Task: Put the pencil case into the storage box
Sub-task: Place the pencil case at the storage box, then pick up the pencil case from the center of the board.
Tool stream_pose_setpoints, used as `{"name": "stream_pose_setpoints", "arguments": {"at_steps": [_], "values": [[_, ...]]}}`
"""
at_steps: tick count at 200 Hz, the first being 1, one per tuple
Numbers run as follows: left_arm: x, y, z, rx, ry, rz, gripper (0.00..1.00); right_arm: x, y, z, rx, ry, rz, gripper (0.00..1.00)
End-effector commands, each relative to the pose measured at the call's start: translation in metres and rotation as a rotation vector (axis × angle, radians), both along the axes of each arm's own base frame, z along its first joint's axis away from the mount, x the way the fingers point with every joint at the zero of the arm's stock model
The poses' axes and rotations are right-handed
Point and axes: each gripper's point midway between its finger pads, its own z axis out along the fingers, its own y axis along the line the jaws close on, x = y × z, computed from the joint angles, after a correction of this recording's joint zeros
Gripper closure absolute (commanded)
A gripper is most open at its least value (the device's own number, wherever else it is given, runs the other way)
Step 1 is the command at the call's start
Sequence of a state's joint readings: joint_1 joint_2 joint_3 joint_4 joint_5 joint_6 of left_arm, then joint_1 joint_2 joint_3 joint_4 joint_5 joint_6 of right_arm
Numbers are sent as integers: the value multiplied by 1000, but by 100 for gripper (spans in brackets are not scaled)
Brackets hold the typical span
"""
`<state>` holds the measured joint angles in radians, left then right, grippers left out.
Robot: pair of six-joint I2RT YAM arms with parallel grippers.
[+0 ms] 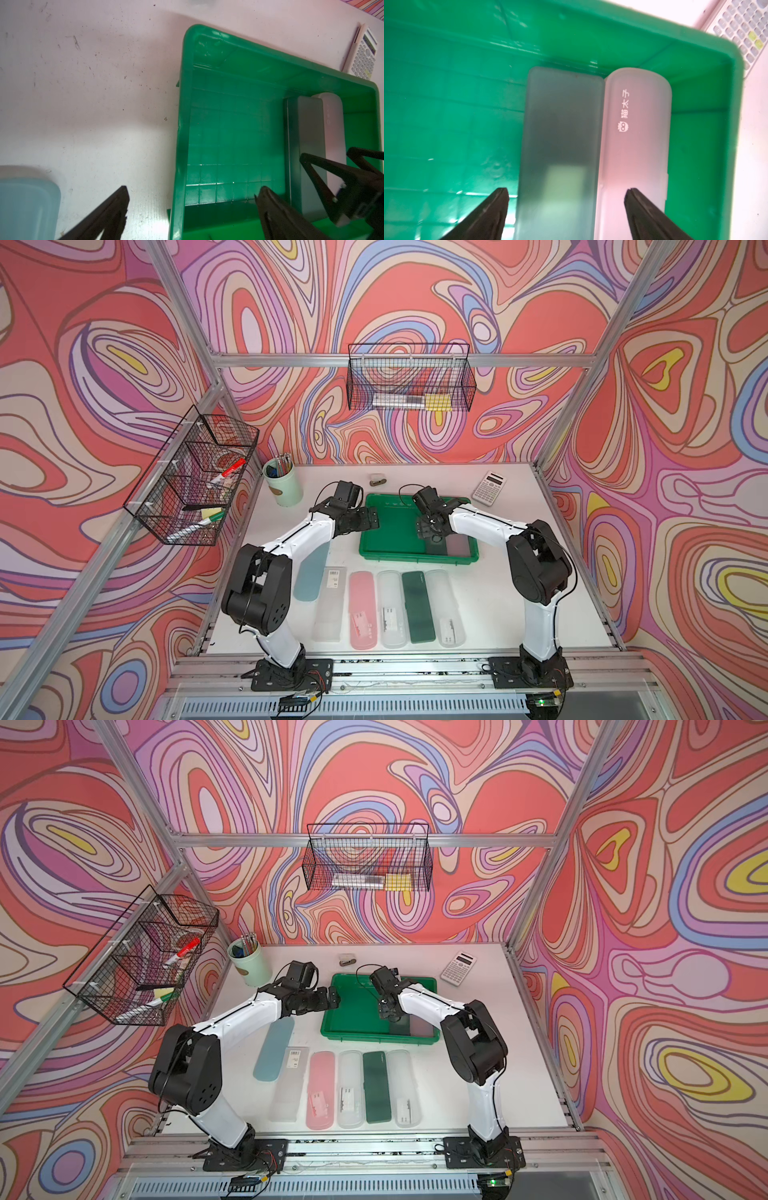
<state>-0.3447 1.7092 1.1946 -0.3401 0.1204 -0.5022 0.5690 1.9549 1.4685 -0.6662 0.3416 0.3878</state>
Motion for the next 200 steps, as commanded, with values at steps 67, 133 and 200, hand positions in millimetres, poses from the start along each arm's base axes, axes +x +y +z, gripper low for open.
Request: {"name": "stream_pose_setpoints", "arguments": {"at_steps": [67, 133, 200], "values": [[-25, 25, -47, 63, 199, -6, 1, -63, 13, 94, 416, -110, -3, 14], [-66, 28, -43, 65, 259, -15, 4, -114, -5, 88, 500, -111, 12, 15], [-90, 16, -18, 34, 202, 10, 4, -157, -11, 52, 464, 5, 2, 15]]}}
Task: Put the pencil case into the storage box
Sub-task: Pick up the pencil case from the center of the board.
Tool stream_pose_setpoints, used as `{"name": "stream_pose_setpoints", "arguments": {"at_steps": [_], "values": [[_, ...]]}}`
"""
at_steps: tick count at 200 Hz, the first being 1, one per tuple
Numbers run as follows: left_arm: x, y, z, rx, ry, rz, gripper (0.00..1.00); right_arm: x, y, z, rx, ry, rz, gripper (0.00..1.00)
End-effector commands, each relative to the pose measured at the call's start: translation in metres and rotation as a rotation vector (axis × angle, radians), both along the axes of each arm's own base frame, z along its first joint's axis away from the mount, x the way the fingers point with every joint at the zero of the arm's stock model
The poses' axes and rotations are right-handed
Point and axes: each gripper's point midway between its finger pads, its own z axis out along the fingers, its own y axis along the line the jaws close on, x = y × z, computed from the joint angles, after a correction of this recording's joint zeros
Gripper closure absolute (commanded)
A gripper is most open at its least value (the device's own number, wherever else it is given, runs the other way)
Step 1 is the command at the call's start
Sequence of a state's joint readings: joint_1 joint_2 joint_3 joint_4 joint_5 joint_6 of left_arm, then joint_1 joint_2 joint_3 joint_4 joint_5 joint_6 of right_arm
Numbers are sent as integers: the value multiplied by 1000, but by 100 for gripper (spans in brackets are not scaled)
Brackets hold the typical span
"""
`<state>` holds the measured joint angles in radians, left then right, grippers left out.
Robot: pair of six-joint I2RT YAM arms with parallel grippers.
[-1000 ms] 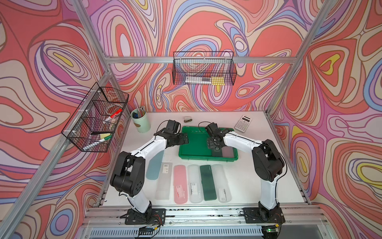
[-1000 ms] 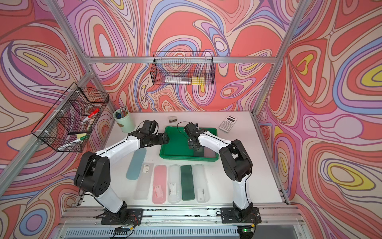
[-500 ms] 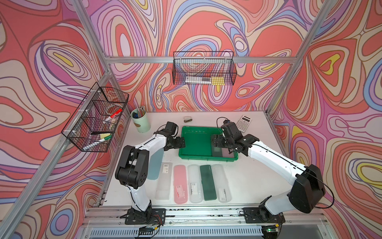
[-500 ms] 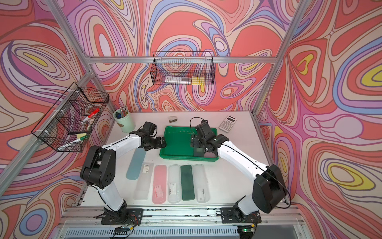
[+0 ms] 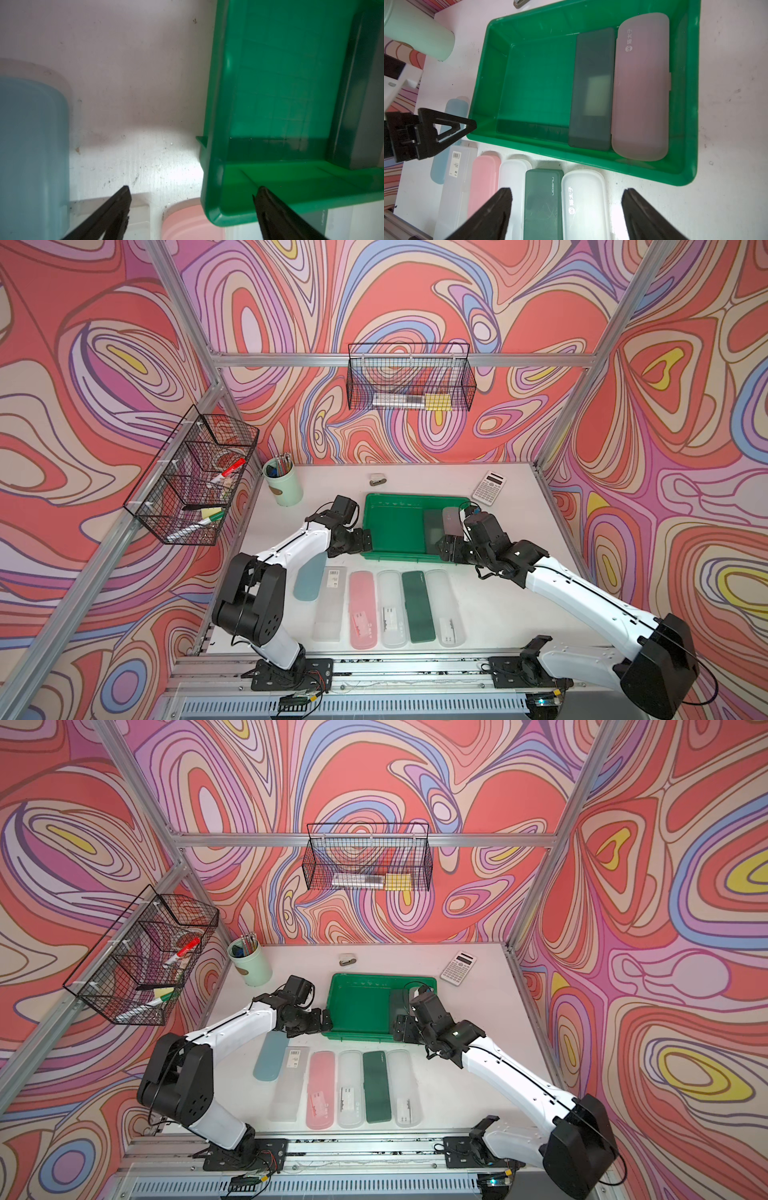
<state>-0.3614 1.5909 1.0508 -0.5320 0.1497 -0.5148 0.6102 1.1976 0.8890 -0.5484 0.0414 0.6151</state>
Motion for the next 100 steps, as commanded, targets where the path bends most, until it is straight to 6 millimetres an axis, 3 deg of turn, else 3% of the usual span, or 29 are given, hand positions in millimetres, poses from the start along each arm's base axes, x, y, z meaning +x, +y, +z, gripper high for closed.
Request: {"name": "stream_pose_setpoints", "arguments": {"at_steps": [1, 58, 100], "values": [[-11, -1, 12, -10, -17, 32, 4, -20, 1, -25, -36, 79, 9, 15], [-23, 1, 78, -145, -252, 87, 2, -68, -4, -74, -120, 198, 23, 14], [-34, 1, 101, -193, -312, 70, 2, -87, 1, -99, -165, 233, 69, 14]]}}
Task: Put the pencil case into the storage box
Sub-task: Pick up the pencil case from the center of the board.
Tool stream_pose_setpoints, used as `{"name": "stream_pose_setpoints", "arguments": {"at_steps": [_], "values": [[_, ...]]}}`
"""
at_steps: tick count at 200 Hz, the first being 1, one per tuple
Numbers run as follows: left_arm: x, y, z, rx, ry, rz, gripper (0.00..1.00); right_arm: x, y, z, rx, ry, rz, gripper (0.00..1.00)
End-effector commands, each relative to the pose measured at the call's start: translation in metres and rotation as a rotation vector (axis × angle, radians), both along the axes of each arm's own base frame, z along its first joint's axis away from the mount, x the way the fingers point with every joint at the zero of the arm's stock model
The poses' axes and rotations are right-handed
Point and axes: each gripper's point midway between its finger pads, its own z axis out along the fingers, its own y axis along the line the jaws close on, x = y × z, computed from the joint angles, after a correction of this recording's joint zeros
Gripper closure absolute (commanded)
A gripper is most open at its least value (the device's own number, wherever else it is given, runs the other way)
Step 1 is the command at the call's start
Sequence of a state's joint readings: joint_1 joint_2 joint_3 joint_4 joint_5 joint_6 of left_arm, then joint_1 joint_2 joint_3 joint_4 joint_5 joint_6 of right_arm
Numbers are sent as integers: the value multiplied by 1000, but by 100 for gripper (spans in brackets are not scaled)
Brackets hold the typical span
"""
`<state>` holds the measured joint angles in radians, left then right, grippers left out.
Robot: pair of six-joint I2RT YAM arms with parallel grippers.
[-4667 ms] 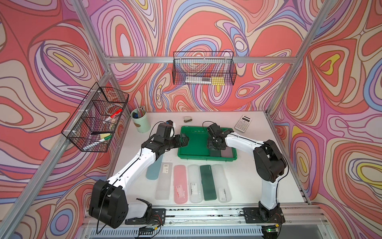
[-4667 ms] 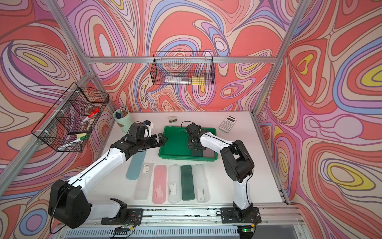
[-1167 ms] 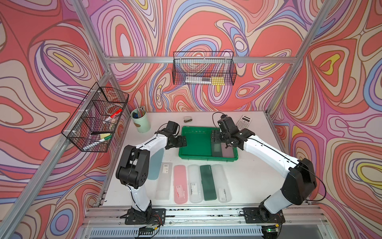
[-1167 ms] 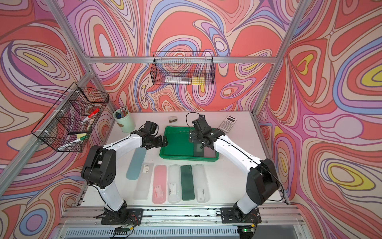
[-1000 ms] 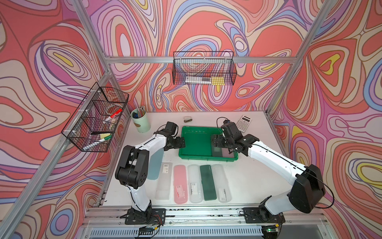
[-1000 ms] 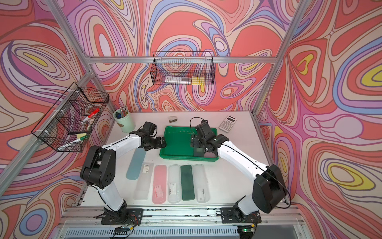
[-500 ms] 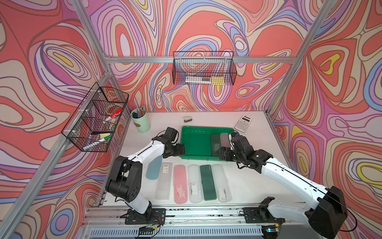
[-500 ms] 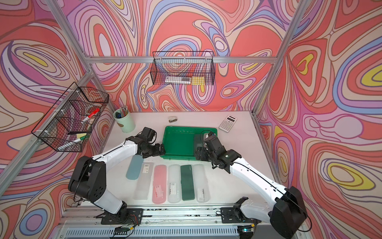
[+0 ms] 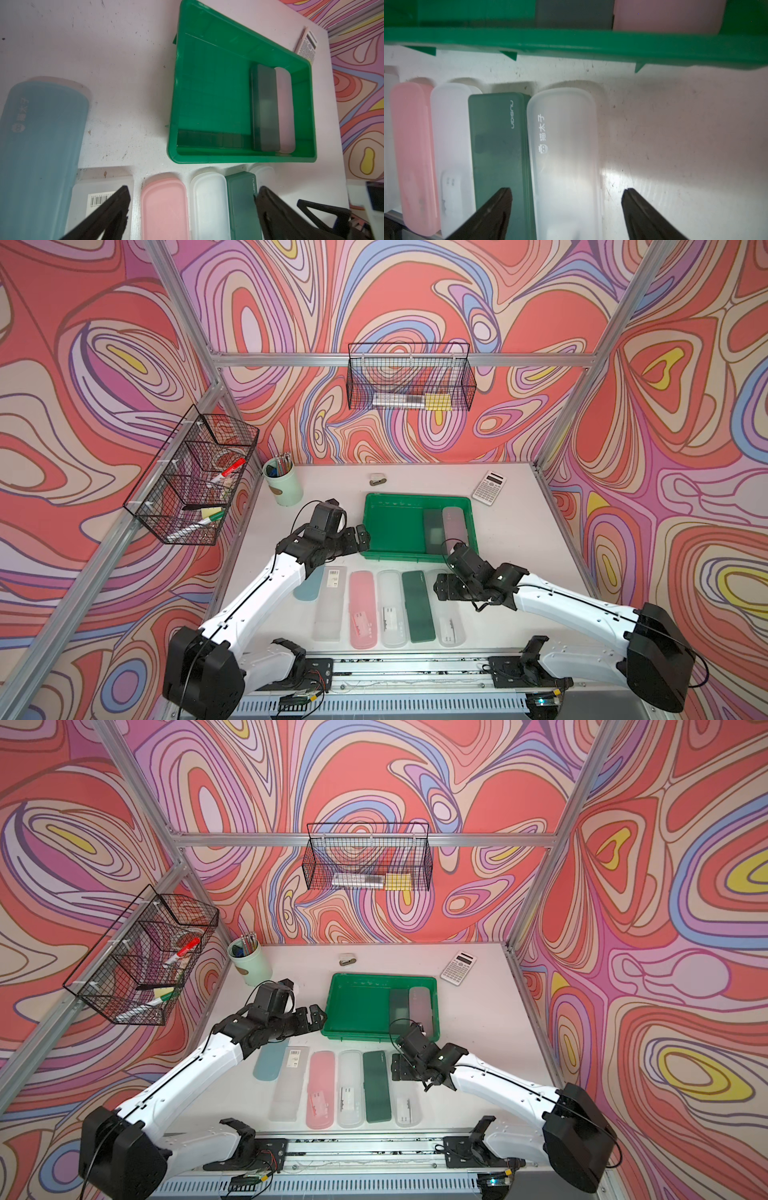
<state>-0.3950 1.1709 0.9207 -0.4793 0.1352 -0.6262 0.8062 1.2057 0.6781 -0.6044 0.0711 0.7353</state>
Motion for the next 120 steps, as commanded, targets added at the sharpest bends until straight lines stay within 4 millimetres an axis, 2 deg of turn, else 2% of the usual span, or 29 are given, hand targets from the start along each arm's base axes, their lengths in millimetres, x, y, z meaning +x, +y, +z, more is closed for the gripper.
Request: {"name": "stream_pose_setpoints", "arguments": {"at_steps": [1, 42, 87, 120], "values": [[-5, -1, 5, -27, -26, -1, 2, -5, 0, -9, -24, 1, -5, 14], [-11, -1, 16, -57, -61, -5, 1, -13, 3, -20, -16, 27, 4, 13], [-1, -16, 31, -158, -91, -10, 1, -15, 6, -31, -82, 29, 16, 13], [0, -14, 30, -149, -86, -3, 1, -14, 8, -36, -137, 40, 18, 13]]}}
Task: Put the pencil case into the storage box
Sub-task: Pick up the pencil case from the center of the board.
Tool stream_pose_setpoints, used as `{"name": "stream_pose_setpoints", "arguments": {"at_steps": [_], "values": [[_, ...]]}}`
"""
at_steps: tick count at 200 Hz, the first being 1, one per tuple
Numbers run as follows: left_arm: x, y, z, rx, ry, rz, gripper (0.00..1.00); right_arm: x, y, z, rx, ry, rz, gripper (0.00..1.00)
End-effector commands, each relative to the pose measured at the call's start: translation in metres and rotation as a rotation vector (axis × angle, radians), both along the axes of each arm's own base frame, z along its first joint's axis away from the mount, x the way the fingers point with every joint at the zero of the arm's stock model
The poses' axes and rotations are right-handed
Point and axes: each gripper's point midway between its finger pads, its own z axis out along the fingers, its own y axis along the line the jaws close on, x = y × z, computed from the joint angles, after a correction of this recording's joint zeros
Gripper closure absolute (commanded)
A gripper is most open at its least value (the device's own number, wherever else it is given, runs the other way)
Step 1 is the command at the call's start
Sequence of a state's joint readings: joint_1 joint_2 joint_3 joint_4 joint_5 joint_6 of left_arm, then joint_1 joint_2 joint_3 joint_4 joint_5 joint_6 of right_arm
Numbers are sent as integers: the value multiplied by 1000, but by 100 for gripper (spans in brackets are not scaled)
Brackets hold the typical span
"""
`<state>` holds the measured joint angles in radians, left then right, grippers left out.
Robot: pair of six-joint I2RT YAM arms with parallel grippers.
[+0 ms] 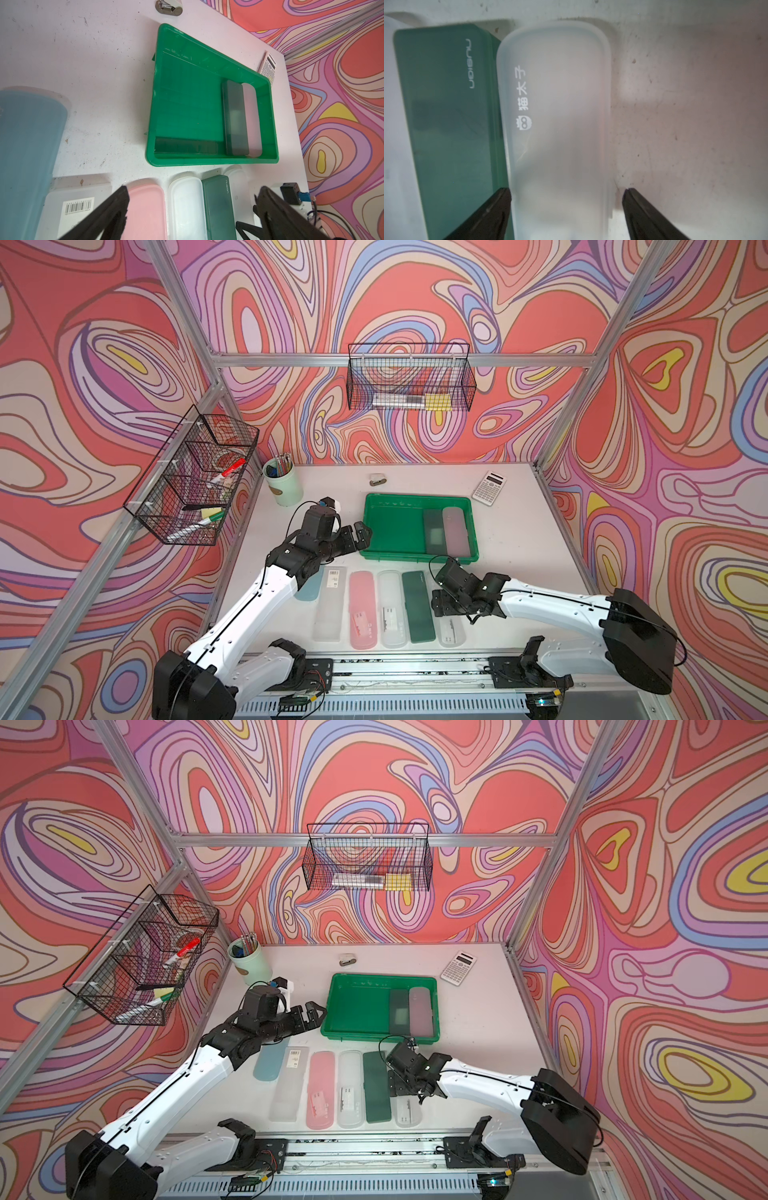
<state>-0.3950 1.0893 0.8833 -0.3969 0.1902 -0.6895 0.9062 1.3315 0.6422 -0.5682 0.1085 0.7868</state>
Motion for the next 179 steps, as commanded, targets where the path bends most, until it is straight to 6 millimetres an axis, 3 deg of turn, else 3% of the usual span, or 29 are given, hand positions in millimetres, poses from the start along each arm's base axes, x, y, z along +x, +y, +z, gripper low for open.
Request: {"name": "stream_pose_setpoints", "arguments": {"at_steps": [1, 33, 63, 80, 123, 132, 179], "values": [[2, -5, 4, -25, -8, -8, 1, 8, 2, 3, -38, -28, -18, 13], [-1, -3, -7, -7, 23, -4, 1, 12, -8, -1, -132, -29, -38, 13], [-2, -6, -5, -16, 21, -20, 1, 11, -33, 1, -235, -40, -116, 13], [-2, -7, -4, -16, 21, -27, 1, 7, -38, 3, -215, -45, -135, 13], [-5, -6, -4, -9, 21, -35, 1, 3, -21, 18, -60, -83, -68, 10], [-5, -5, -5, -5, 22, -34, 1, 4, -21, 20, -59, -90, -62, 2], [-11, -3, -11, -6, 31, -29, 1, 10, -17, 12, -124, -72, -36, 2]]}}
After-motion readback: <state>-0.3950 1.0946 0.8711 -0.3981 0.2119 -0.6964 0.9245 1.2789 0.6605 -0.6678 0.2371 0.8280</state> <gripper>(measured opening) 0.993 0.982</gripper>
